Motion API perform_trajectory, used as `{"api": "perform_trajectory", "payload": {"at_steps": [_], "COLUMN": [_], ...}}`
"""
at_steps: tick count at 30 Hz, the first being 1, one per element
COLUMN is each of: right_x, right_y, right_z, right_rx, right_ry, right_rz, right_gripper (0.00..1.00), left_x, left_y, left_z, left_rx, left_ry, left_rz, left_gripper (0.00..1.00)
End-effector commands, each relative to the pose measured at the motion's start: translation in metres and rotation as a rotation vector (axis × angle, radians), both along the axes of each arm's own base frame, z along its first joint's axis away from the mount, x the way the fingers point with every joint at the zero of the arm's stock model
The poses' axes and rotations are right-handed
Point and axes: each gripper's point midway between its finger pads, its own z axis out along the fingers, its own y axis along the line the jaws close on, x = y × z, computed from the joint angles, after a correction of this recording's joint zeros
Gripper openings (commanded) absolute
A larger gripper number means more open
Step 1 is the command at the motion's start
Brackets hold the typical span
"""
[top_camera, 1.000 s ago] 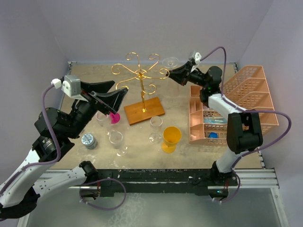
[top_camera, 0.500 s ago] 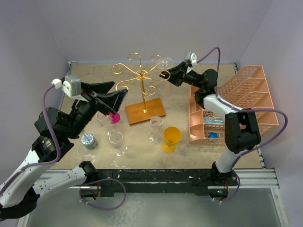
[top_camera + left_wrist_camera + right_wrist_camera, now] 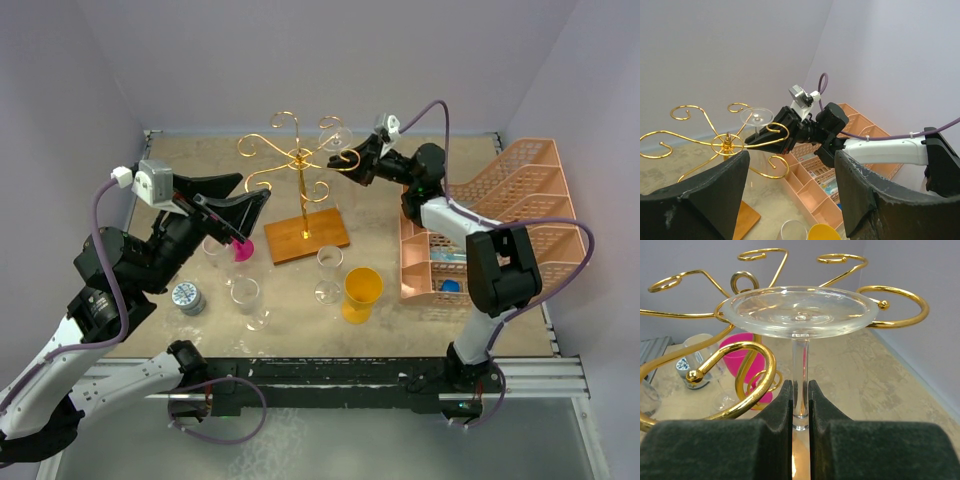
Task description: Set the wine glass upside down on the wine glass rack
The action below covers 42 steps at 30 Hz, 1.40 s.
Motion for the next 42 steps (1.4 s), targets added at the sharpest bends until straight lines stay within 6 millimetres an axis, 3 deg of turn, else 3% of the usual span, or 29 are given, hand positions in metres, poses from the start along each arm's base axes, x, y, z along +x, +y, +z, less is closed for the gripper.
{"api": "perform_trajectory", "payload": {"at_steps": [1,10,23,28,42], "right_x": [-0.01,-0.03,-0.055,-0.059,-0.04], "right_y": [0.003,0.003,-0.009,-0.017,-0.038], "right_z": [0.036,0.021,0.036,0.051,0.073], "right_rx": [0.007,-0.057,-0.035,0.024,0.145], "right_ry": [-0.153,-0.177,-0.237,-0.251,-0.228], "right_rz": [0.025,0.078,0.041,-0.026,-0.242], "right_gripper": [0.0,0.0,0.0,0.0,0.0], "left_x": [-0.003,-0.003,-0.005,-0.006,-0.009], "left_y": [0.004,0.004,0.008,0.009,0.012], "left_z": [0.015,0.014,0.013,0.012,0.01], "left_rx": [-0.02,-0.018,-0.027,-0.029,-0.031], "left_ry": [-0.038,-0.036,-0.033,-0.03,-0.021], "left_rz": [0.005,0.006,0.009,0.009,0.011], "left_gripper": [0.66,0.66,0.66,0.67,0.67]}}
